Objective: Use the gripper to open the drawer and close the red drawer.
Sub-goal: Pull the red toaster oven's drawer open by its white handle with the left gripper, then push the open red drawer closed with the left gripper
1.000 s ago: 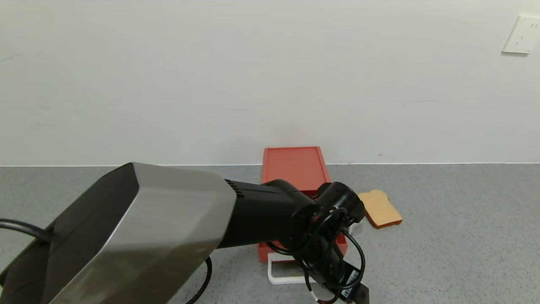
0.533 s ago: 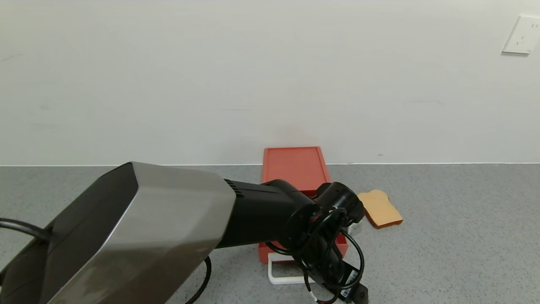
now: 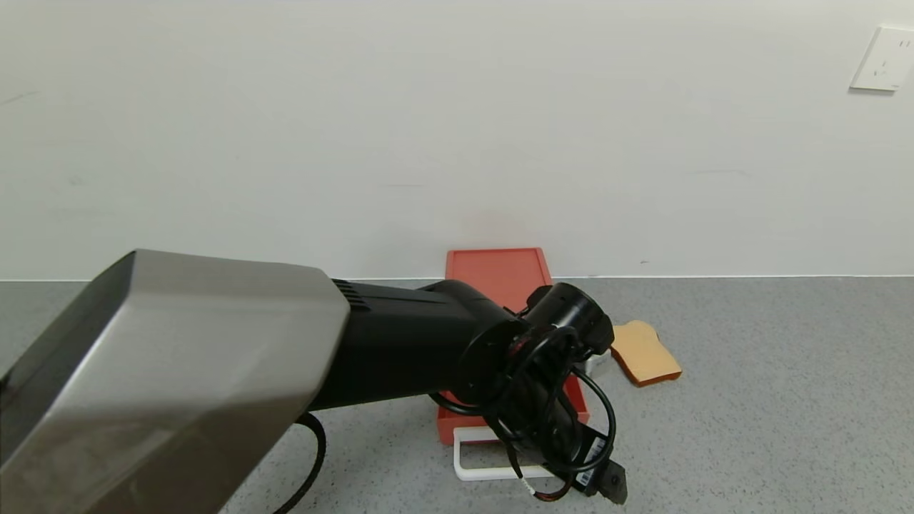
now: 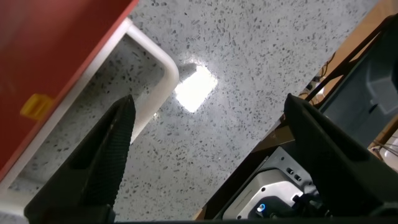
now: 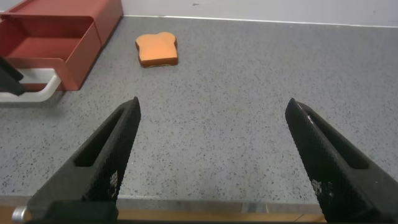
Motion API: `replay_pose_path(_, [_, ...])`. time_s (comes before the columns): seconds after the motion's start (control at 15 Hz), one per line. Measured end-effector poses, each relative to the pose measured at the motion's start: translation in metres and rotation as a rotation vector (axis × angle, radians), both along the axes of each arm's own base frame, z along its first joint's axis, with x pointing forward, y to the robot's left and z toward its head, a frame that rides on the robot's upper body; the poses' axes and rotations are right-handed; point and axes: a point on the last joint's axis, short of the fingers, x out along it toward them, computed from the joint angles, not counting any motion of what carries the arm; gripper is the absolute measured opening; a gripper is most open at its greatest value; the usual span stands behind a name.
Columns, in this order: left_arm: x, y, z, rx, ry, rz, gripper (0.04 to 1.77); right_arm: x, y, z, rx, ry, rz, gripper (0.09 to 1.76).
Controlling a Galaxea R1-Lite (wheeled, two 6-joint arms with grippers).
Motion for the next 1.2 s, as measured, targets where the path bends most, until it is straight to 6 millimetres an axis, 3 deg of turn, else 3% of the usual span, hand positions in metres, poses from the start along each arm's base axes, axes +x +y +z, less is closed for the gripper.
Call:
replay_pose_path(0.27, [0.005, 0.020, 0.032, -0.059, -0.045, 0.049, 1.72, 0.000, 0.000, 0.000, 0.000, 0.000, 0.000, 1.71])
replay_pose_path(0.73, [0.021, 0.087, 0.084, -0.135, -0.128, 0.199, 1.72, 0.000, 0.000, 0.000, 0.000, 0.001, 0.000, 1.71])
replay_pose_path(1.2, [0.021, 0.146, 0.106, -0.124, -0.194, 0.354, 1.72, 0.000, 0.000, 0.000, 0.000, 0.001, -0.001, 1.71])
